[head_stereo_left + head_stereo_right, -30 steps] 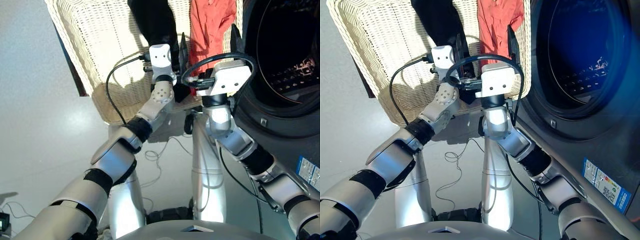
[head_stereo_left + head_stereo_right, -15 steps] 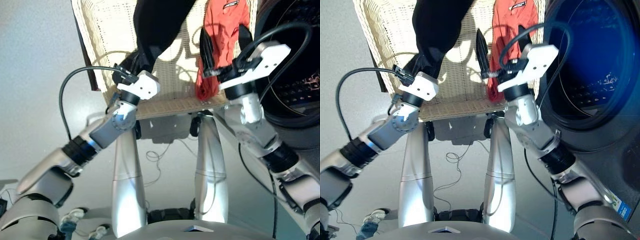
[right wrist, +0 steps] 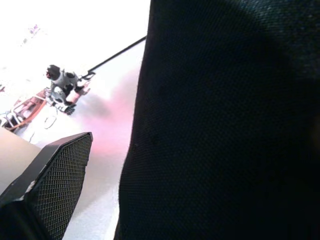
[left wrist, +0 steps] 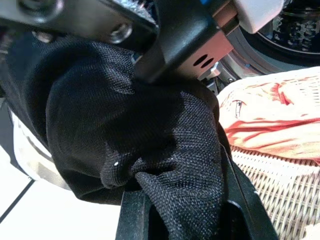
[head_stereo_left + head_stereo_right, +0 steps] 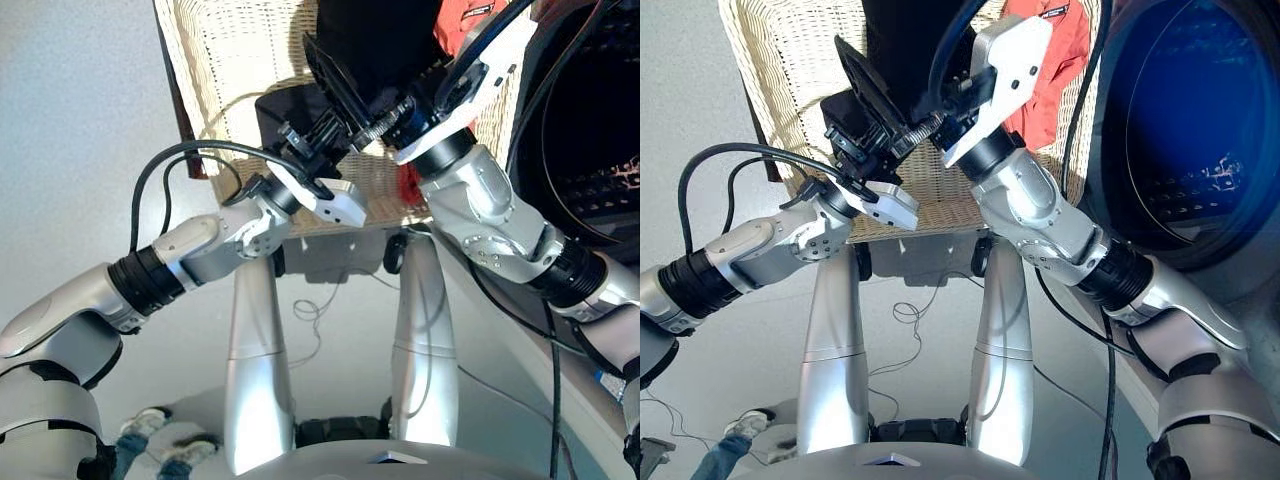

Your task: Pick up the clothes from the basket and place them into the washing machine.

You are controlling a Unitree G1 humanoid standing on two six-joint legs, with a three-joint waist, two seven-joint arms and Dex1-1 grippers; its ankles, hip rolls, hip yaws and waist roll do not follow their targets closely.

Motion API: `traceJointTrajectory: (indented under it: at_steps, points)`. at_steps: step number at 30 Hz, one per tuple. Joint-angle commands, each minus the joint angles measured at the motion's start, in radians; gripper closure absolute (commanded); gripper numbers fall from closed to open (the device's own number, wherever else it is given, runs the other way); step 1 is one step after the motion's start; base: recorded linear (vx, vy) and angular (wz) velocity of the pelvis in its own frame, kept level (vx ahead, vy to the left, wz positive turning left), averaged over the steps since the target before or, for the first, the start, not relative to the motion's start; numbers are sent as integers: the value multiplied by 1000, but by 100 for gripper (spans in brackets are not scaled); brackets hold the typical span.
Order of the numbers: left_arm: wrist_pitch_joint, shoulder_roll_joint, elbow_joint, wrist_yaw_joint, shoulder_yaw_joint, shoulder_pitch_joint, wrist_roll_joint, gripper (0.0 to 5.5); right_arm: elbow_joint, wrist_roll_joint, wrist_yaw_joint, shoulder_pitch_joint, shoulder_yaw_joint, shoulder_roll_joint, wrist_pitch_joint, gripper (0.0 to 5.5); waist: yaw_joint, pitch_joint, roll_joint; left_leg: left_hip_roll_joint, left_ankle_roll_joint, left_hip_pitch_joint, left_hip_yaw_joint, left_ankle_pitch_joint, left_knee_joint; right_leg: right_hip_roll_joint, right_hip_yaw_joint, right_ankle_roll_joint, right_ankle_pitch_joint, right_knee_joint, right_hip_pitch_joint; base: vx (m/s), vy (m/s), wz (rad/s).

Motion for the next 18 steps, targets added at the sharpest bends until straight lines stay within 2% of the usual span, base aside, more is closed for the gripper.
traceJointTrajectory:
  at_steps: [1, 5, 15, 16, 17, 18]
  points:
    - [-82, -82, -195, 33, 9, -49, 115, 550, -52, 3, 43, -61, 60, 62, -5, 0, -5, -11, 73, 2, 40, -12, 58, 69, -80, 1, -42, 30, -38, -52, 40, 0, 0, 0]
    - [-74, -87, -203, 41, 10, -60, 131, 550, -45, 23, 60, -46, 72, 69, 8, 0, -5, -11, 76, 2, 42, -16, 58, 70, -78, 2, -41, 28, -38, -53, 37, 0, 0, 0]
    - [-51, -73, -224, 77, 26, -68, 161, 550, -59, 12, 39, 10, 71, 15, 26, 0, -8, -11, 75, -1, 43, -25, 55, 69, -71, -3, -46, 27, -37, -48, 30, 0, 0, 0]
    - [-49, -73, -224, 78, 28, -68, 162, 550, -60, 4, 33, 13, 68, 9, 27, 207, -9, -11, 75, -1, 43, -27, 55, 69, -69, -2, -46, 26, -37, -48, 29, 0, 0, 0]
    - [-49, -72, -224, 80, 31, -67, 162, 550, -60, -9, 22, 17, 65, 4, 28, 550, -9, -11, 75, -2, 44, -28, 54, 68, -68, -1, -45, 26, -36, -48, 28, 0, 0, 0]
    - [-47, -69, -225, 86, 34, -64, 162, 550, -61, -37, 7, 21, 60, -4, 29, 550, -10, -11, 74, -2, 45, -29, 54, 67, -66, -1, -44, 26, -36, -48, 27, 0, 0, 0]
